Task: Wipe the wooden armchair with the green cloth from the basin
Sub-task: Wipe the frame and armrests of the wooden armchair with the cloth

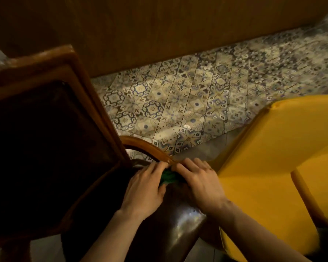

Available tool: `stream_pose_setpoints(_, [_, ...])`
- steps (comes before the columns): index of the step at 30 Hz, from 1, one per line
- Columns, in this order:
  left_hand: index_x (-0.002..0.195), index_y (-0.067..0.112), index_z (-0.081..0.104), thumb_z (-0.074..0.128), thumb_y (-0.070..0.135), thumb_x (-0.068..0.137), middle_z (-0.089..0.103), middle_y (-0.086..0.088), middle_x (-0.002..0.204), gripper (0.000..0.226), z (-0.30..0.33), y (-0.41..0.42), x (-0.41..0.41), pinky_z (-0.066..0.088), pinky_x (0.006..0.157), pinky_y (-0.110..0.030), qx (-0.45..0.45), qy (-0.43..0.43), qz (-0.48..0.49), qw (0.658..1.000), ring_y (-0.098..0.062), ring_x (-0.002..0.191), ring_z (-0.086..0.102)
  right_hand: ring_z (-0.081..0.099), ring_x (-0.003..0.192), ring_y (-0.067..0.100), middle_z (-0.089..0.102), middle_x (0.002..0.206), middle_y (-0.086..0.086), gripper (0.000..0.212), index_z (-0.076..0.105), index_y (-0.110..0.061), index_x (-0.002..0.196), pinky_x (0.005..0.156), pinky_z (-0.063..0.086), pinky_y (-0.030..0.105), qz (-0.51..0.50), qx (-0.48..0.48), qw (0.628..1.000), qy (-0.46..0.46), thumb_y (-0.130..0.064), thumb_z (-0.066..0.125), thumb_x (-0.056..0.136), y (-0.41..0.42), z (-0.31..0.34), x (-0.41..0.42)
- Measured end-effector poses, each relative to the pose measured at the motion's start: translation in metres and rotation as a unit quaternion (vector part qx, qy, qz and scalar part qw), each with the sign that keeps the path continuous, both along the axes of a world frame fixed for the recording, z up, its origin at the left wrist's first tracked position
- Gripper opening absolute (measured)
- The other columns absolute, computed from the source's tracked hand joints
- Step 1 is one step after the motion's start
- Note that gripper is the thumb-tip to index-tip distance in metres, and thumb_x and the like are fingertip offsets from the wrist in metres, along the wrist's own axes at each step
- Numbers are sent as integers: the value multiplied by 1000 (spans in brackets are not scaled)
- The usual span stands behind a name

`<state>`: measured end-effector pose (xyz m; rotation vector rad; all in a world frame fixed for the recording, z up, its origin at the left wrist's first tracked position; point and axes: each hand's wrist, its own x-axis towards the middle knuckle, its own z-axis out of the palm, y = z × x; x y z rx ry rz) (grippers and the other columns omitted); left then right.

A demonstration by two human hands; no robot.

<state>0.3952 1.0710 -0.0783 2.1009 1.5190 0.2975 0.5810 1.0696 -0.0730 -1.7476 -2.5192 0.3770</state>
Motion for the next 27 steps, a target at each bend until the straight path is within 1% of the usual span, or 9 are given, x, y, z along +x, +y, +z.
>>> stream_pose_setpoints(2, [129, 39, 42, 60, 37, 86, 50, 16, 128, 47, -21, 11, 2, 45, 101, -34, -7, 12, -5, 1000, -11, 120, 51, 53, 94, 25, 57, 114, -2, 43, 51, -34, 124, 75, 48, 40, 13, -16, 1000, -8, -41, 71, 86, 17, -23, 7])
stream_pose_setpoints(5, [142, 34, 39, 50, 41, 90, 41, 13, 147, 53, -44, 27, -4, 26, 117, -32, 0, 31, 5, 999, -11, 139, 34, 52, 98, 26, 57, 125, 0, 44, 53, -36, 130, 79, 48, 41, 32, -39, 999, -15, -43, 69, 89, 30, -50, 11])
stream_pose_setpoints(7, [150, 30, 34, 40, 40, 98, 32, 10, 158, 53, -55, 42, -11, 12, 121, -30, 6, 42, 17, 999, -10, 149, 19, 52, 102, 28, 56, 131, 1, 44, 53, -35, 134, 79, 47, 43, 38, -46, 998, -3, -41, 66, 92, 33, -61, 11])
stream_pose_setpoints(11, [158, 24, 17, 21, 41, 104, 11, 4, 167, 57, -75, 76, -15, -4, 124, -36, 16, 103, -9, 994, -12, 153, -6, 50, 121, 32, 51, 146, 4, 50, 49, -27, 143, 87, 46, 42, 66, -58, 996, 8, -26, 63, 94, 29, -71, 15])
stream_pose_setpoints(14, [158, 22, 3, 11, 45, 102, -6, 0, 167, 61, -115, 112, -20, -8, 123, -39, 0, 155, 3, 988, -16, 151, -17, 48, 127, 33, 51, 148, 5, 48, 52, -22, 142, 91, 47, 43, 74, -70, 994, 31, -18, 61, 95, 51, -97, 17])
stream_pose_setpoints(18, [157, 26, -7, 7, 48, 101, -14, -2, 166, 62, -126, 121, -27, -9, 122, -43, -10, 195, -6, 981, -20, 150, -23, 45, 134, 33, 50, 149, 7, 44, 56, -19, 140, 100, 46, 47, 54, -86, 992, 79, -15, 62, 97, 50, -92, 13])
stream_pose_setpoints(22, [158, 30, -3, 4, 51, 101, -7, 2, 167, 61, -126, 120, -31, -8, 123, -44, 6, 197, 4, 980, -21, 151, -21, 41, 140, 29, 45, 153, 6, 49, 55, -19, 140, 103, 47, 47, 31, -95, 988, 117, -12, 66, 93, 53, -91, 5])
stream_pose_setpoints(25, [158, 31, 4, 3, 50, 101, -1, 6, 167, 60, -123, 123, -32, -7, 123, -42, 12, 154, 11, 988, -16, 151, -18, 47, 134, 31, 49, 150, 9, 59, 57, -18, 139, 97, 52, 45, 19, -92, 988, 126, -6, 73, 84, 63, -86, 1])
stream_pose_setpoints(27, [158, 32, 7, 2, 48, 101, 1, 9, 167, 60, -122, 125, -32, -8, 123, -40, 7, 125, 14, 992, -13, 151, -16, 50, 131, 32, 49, 150, 9, 62, 56, -18, 140, 94, 54, 46, 11, -91, 988, 124, -2, 71, 82, 69, -84, -4])
